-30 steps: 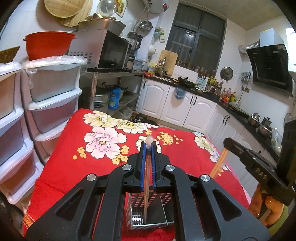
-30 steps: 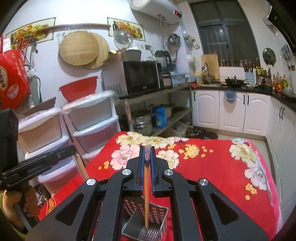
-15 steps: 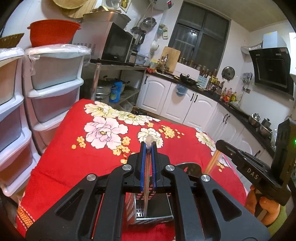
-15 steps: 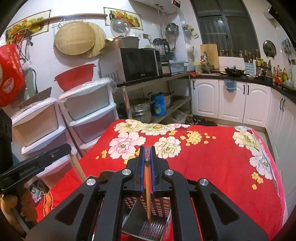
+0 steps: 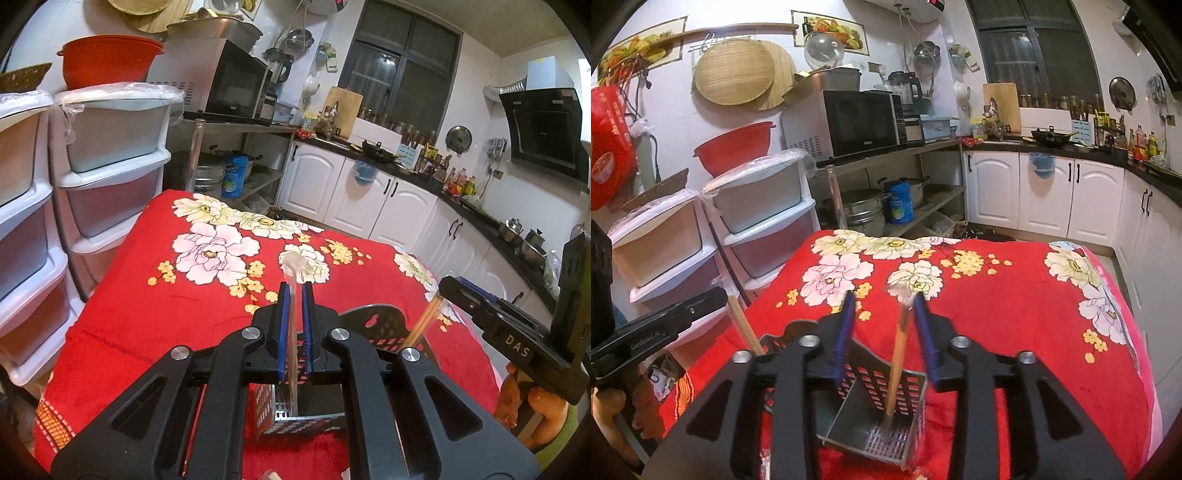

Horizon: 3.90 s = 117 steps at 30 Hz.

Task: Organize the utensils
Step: 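Open the right tool to release the chopstick and withdraw, then lower the right tool to the chopstick bundles and close on chopsticks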

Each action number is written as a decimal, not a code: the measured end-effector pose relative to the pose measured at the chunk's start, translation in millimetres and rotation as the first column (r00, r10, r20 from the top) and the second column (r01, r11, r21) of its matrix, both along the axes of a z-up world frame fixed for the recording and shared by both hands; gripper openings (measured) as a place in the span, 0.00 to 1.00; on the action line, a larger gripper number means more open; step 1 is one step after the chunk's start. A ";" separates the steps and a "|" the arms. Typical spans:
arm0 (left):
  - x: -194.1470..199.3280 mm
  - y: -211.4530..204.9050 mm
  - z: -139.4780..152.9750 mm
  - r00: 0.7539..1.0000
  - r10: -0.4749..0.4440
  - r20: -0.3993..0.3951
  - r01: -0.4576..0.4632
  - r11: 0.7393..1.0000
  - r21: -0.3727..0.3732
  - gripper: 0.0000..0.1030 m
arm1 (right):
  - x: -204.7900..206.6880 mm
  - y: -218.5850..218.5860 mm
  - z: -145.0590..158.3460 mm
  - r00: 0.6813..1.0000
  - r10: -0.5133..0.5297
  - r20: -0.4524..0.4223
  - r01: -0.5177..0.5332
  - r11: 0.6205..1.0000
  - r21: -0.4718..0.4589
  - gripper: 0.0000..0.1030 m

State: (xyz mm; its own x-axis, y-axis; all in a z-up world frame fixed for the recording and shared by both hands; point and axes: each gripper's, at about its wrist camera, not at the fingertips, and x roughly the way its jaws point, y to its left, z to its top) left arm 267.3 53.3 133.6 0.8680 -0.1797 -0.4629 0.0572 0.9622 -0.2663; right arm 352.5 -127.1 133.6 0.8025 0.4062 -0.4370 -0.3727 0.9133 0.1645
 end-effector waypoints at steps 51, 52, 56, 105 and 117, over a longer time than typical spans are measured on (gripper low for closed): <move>-84.0 15.5 -60.4 0.991 0.004 -0.133 -0.012 0.998 -0.059 0.74 | -106.6 -50.9 -29.7 0.997 -0.065 -0.033 0.064 0.998 -0.022 0.74; -83.7 15.9 -65.9 0.989 0.000 -0.150 -0.010 0.998 -0.067 0.71 | -107.0 -51.6 -32.6 0.997 -0.062 -0.041 0.061 0.998 -0.024 0.74; -83.1 15.7 -83.4 0.980 -0.011 -0.199 -0.004 0.997 -0.076 0.63 | -107.1 -54.7 -43.8 0.995 -0.061 -0.076 0.059 0.998 -0.026 0.74; -33.0 -20.0 -145.6 0.915 -0.120 -0.385 0.117 0.993 -0.032 0.01 | -36.4 -23.3 -157.2 0.917 0.029 -0.398 -0.069 0.994 -0.086 0.42; -31.7 -26.9 -119.8 0.934 -0.148 -0.326 0.142 0.989 -0.041 0.01 | -30.2 -22.2 -157.4 0.918 0.045 -0.393 -0.080 0.994 -0.073 0.16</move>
State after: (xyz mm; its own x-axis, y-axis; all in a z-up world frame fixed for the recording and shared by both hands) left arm 235.6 26.4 13.9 0.6329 -0.3025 -0.7127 0.1028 0.9452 -0.3099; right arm 322.2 -149.4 -23.8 0.5354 0.3970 -0.7455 -0.3516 0.9073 0.2307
